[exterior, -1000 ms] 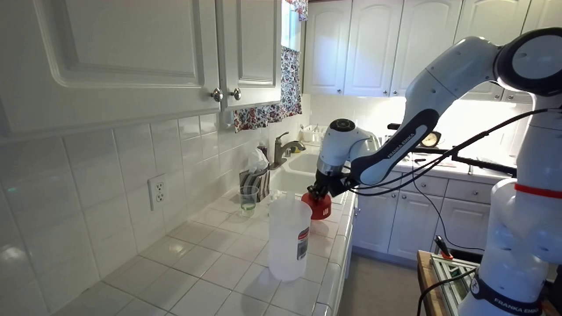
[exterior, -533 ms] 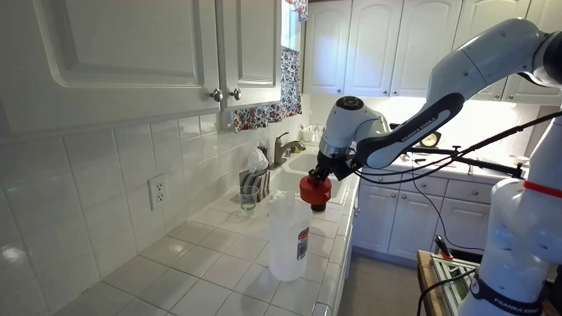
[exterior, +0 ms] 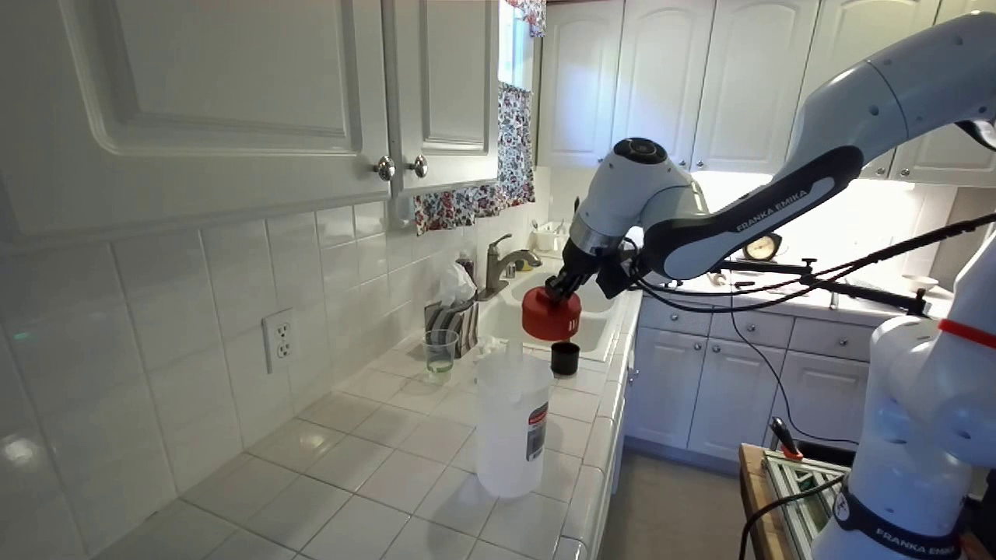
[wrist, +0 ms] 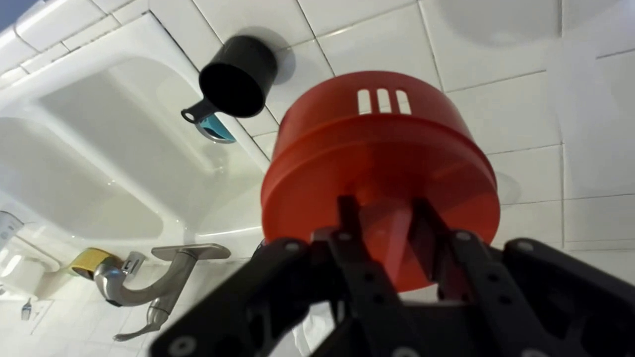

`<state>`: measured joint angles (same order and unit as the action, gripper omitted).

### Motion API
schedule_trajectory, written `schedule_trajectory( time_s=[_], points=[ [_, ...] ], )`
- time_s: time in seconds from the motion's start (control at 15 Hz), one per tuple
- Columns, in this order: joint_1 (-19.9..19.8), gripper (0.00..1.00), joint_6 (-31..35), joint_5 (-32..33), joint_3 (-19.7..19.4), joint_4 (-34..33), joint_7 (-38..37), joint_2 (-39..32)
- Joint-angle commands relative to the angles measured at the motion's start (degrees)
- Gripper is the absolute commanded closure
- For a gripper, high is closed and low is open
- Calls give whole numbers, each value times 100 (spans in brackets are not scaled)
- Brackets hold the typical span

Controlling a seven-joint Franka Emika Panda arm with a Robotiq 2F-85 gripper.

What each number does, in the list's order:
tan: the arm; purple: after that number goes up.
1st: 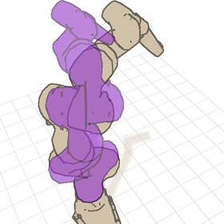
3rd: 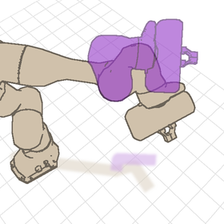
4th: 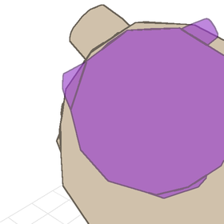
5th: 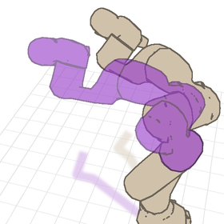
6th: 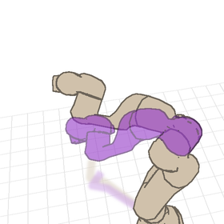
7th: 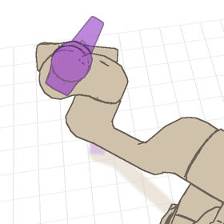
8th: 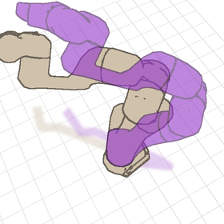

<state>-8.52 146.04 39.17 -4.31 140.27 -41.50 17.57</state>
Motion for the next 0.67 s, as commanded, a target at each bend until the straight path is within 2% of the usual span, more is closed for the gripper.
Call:
schedule_trajectory(
  time_s=[0.0, 0.6],
  points=[
    [-35, 92, 49, -420, 98, 144, 453, 361],
    [117, 92, 321, -1644, 527, 6, 1326, 275]
  ],
)
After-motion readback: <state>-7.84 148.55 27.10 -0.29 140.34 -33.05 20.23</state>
